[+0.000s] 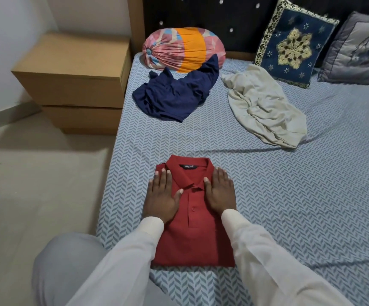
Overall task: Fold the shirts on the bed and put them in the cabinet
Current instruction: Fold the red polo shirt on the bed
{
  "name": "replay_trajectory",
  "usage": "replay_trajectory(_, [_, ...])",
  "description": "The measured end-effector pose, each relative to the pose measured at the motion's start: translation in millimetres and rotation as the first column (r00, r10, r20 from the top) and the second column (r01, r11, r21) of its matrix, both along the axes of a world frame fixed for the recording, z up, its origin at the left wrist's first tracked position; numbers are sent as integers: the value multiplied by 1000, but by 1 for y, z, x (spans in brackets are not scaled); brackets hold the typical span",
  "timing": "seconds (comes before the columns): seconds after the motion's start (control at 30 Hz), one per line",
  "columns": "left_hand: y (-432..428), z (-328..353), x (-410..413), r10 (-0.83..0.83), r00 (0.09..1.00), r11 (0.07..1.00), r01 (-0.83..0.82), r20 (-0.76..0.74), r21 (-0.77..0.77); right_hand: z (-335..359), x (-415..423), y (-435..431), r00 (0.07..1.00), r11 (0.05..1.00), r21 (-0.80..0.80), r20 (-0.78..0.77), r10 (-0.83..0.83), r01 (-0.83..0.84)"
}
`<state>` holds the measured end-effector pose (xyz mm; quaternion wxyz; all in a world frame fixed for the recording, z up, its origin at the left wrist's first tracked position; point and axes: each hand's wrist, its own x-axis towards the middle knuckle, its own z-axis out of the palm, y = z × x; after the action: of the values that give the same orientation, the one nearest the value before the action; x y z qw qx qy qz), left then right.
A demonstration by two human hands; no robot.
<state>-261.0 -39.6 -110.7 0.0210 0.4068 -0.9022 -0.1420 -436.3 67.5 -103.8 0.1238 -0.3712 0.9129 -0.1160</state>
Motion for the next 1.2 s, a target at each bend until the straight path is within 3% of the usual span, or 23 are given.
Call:
replay_trajectory(0.17, [-10, 13, -1, -7, 987, 996, -6, 159, 86, 2, -12, -3, 997, 997, 82, 73, -6, -1])
replay_trajectory(0.3, [2, 32, 15, 1, 978, 982, -40, 207, 185, 18, -17, 8, 981, 998, -51, 195, -14, 25])
replay_trajectory(0.37, [22, 35, 29, 2, 976, 975, -50, 217, 215, 22, 5, 26, 988, 996, -88, 153, -2, 16])
replay_trajectory(0.47, [54, 40, 48, 8, 963, 972, -71, 270, 225, 14, 52, 68, 993, 994, -23, 50, 111, -110])
replay_trajectory(0.6, [84, 49, 69, 21, 950, 986, -70, 312, 148, 0, 72, 114, 1000, 994, -103, 17, -26, 27])
replay_trajectory(0.77, [98, 48, 86, 184, 915, 917, -292, 360, 272, -13, 104, 151, 997, 998, -69, -78, -14, 8])
replay_trajectory(0.87, [101, 66, 94, 55, 874, 991, -107, 483, 81, -14, 102, 163, 996, 998, -63, -91, -23, 18])
replay_trajectory(0.9, [102, 70, 95, 34, 882, 999, -41, 469, 6, -11, 103, 160, 996, 998, -65, -79, -31, 26])
replay_trajectory(0.97, [101, 73, 93, -37, 953, 997, 58, 300, -60, -2, 111, 152, 996, 993, -117, -88, -12, 1])
replay_trajectory(1.07, [101, 71, 78, -341, 935, 939, 332, 98, 93, 0, 125, 143, 981, 975, -141, -113, 156, -171])
replay_trajectory(1.13, [102, 66, 71, -428, 888, 896, 392, 169, 211, -3, 125, 141, 971, 967, -126, -122, 208, -223])
replay_trajectory(1.2, [101, 59, 69, -403, 875, 911, 355, 268, 209, 1, 117, 139, 985, 959, -228, -77, 153, -167])
